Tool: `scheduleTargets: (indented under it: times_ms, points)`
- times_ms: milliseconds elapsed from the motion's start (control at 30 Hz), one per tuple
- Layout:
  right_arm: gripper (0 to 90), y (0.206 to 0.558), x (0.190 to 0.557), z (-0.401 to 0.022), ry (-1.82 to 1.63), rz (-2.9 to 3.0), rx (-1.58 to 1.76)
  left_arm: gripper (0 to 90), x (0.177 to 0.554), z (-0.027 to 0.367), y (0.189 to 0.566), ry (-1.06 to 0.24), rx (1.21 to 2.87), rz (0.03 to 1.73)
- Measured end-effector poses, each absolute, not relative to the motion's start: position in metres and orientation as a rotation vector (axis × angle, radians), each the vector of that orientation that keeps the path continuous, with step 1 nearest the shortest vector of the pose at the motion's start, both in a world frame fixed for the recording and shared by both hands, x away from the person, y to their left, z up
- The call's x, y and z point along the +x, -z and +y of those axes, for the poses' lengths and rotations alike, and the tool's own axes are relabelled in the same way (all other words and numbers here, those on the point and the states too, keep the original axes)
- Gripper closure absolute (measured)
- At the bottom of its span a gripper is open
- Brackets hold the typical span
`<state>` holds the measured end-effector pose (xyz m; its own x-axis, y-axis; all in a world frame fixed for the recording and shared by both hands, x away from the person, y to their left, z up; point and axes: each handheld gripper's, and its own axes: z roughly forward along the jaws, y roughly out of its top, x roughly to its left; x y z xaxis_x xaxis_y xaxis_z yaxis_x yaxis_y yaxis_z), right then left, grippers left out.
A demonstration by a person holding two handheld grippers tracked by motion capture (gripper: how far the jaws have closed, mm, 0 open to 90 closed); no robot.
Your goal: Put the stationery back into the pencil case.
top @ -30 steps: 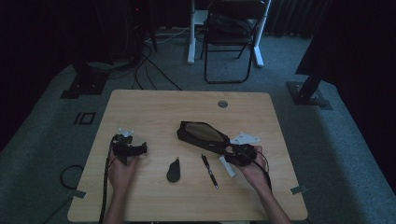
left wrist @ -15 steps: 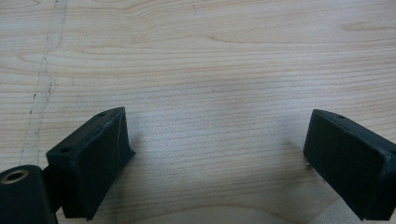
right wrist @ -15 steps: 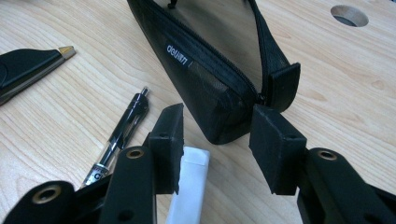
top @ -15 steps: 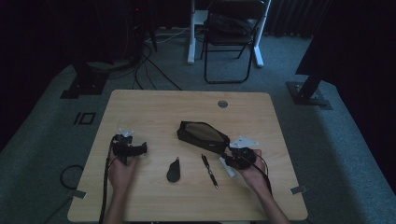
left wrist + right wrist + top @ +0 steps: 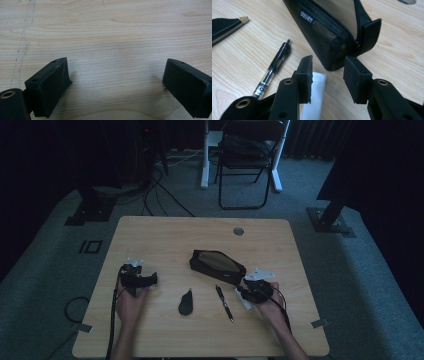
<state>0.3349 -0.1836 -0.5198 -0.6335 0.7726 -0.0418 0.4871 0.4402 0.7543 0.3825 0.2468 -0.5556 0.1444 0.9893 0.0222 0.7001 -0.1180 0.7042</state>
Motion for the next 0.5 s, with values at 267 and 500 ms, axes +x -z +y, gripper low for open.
scheduleTargets:
  times_ms: [267, 500]
  points:
    - [62.3, 0.527, 0.334, -0.181, -1.013, 2.332, 1.085, 7.2, 0.382, 0.247, 0.556, -0.688, 1.881, 1.612]
    - [62.6, 0.537, 0.333, -0.178, -0.977, 2.365, 1.084, 7.2, 0.382, 0.247, 0.556, -0.688, 1.881, 1.612]
